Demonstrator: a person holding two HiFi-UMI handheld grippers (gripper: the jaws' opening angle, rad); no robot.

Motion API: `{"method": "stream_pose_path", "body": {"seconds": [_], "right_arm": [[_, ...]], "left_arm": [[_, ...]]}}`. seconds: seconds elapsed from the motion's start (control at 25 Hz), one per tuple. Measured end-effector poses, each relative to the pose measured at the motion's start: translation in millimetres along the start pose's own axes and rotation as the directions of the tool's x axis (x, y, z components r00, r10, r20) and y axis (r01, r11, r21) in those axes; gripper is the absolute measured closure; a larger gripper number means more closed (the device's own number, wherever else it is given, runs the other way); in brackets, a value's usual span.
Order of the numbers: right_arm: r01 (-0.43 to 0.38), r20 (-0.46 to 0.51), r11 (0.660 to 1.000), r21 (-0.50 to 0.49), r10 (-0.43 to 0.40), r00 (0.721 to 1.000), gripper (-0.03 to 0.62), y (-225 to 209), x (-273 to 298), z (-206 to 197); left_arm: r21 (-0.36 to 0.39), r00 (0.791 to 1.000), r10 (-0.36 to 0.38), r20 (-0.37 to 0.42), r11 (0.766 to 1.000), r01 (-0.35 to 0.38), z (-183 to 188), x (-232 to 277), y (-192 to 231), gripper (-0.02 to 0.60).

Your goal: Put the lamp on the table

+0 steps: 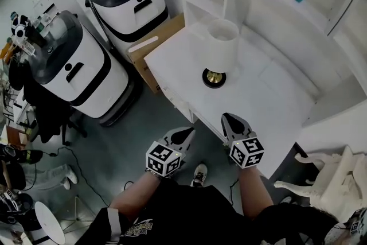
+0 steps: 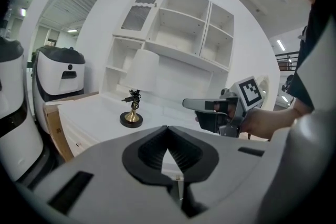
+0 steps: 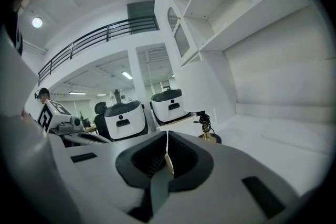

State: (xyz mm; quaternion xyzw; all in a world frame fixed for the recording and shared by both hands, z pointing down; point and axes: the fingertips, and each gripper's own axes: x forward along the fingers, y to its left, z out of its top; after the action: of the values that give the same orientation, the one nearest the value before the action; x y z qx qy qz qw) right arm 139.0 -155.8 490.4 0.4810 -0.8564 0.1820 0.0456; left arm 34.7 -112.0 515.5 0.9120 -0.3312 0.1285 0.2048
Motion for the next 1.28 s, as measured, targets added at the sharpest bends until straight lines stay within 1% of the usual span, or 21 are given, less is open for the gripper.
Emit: {"method": "stream_pose_path", "body": {"seconds": [0.12, 0.28, 0.56, 0.76, 1.08, 1.28], "right_arm": [[0.013, -0.008, 1.0, 0.006, -0.013, 1.0, 0.565, 11.7, -3.2, -10.1], [0.045, -0.017, 0.999, 0.017, -0.045, 0.999, 0.565, 32.5, -3.0, -19.2], [0.149, -0.002, 0.988, 0.029, -0.149, 0.989, 0.566, 82.7, -14.4, -28.1], [0.2, 0.018, 0.979, 0.03, -0.201, 0.98, 0.566, 125.6, -19.5, -36.0], [0.246, 0.03, 0.969, 0.022, -0.247, 0.969, 0.566, 189.1, -22.6, -52.7], [0.273, 0.045, 0.962, 0.021, -0.274, 0.961, 0.568, 212.7, -29.4, -56.9]], "left_arm": [[0.0, 1.0, -0.008, -0.013, 1.0, 0.008, -8.1, -14.8, 2.7, 0.575], [0.006, 0.999, -0.037, -0.021, 0.999, 0.037, -12.0, -37.0, 12.2, 0.575], [0.019, 0.992, -0.123, -0.023, 0.992, 0.124, -17.0, -77.3, 27.5, 0.575], [0.045, 0.983, -0.18, -0.03, 0.982, 0.181, -23.0, -104.5, 32.6, 0.575], [0.056, 0.97, -0.24, -0.04, 0.969, 0.242, -40.1, -142.7, 38.9, 0.575], [0.06, 0.963, -0.267, -0.035, 0.961, 0.269, -43.6, -158.2, 37.5, 0.575]]}}
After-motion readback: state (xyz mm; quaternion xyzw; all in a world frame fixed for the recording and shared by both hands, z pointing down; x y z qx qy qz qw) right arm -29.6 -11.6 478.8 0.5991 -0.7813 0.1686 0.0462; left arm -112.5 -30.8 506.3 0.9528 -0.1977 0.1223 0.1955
